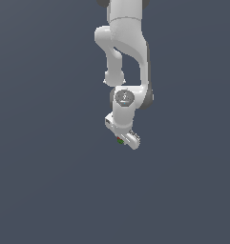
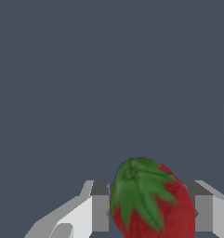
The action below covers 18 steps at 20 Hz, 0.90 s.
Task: Pick up the object and move it to a goal position.
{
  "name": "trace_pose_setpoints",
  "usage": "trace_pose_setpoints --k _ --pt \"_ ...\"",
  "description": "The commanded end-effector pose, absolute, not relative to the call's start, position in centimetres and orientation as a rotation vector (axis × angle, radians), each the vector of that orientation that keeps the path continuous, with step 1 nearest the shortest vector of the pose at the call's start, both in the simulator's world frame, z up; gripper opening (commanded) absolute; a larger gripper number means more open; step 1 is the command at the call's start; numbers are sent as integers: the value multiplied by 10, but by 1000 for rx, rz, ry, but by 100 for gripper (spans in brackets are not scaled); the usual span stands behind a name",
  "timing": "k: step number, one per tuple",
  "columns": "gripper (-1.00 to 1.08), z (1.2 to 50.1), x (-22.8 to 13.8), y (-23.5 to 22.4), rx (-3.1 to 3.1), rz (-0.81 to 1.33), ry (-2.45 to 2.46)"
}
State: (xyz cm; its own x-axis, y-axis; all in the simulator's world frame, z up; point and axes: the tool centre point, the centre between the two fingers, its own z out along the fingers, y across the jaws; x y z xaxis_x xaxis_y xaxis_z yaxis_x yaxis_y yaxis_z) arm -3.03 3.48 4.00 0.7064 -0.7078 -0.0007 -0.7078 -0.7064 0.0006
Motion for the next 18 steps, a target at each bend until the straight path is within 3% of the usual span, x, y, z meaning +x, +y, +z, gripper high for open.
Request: trace_pose_setpoints --k 1,18 --pt "-100 52 -32 36 2903 0 -1204" --pt "-100 207 -64 49 2901 0 -1206"
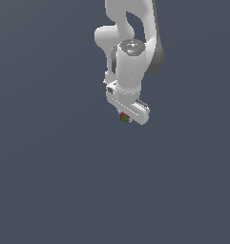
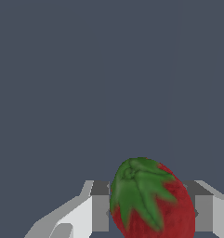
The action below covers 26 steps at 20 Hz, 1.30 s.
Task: Pick up the object and move it to a goal position.
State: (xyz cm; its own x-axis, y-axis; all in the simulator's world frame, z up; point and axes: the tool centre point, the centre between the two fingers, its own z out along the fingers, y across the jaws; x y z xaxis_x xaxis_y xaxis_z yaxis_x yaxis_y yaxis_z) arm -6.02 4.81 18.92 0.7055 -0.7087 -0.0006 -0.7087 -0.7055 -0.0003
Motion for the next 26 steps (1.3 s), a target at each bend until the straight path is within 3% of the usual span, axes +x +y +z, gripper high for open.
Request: trace_pose_setpoints --k 1,16,26 --pt "-100 219 -66 50 -2901 0 1206" --pt "-100 378 -94 65 -2902 -1 1207" --pt "-100 436 -102 72 -2902 -1 1205"
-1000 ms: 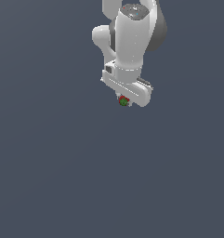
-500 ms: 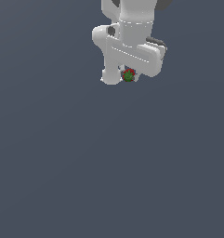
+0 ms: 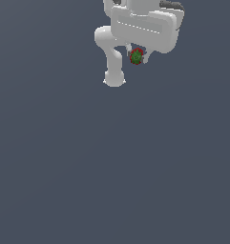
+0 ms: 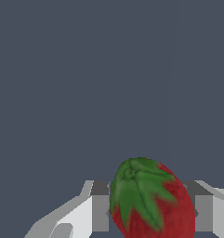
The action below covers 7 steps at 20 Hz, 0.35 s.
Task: Pick up the object and move it to a goal position.
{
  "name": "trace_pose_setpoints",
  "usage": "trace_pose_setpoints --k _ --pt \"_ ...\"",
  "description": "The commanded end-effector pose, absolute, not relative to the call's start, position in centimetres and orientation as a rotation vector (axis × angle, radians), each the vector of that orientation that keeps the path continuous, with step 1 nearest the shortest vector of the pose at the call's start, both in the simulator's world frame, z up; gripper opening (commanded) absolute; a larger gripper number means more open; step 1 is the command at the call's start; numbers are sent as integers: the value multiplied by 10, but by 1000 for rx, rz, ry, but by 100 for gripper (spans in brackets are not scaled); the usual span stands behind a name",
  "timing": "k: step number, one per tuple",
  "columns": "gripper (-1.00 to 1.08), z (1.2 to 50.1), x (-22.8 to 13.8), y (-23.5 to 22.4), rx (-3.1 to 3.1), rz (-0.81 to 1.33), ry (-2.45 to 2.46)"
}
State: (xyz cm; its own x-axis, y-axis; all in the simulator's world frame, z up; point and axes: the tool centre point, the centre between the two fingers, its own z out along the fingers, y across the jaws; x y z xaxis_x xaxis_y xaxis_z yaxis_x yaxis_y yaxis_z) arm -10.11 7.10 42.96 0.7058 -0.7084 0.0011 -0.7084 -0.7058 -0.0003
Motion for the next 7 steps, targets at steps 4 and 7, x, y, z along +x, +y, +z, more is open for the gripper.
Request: trace_pose_setpoints --k 4,7 --pt "-100 444 -102 73 2902 0 -1204" --pt "-100 446 -102 73 2902 0 -1204"
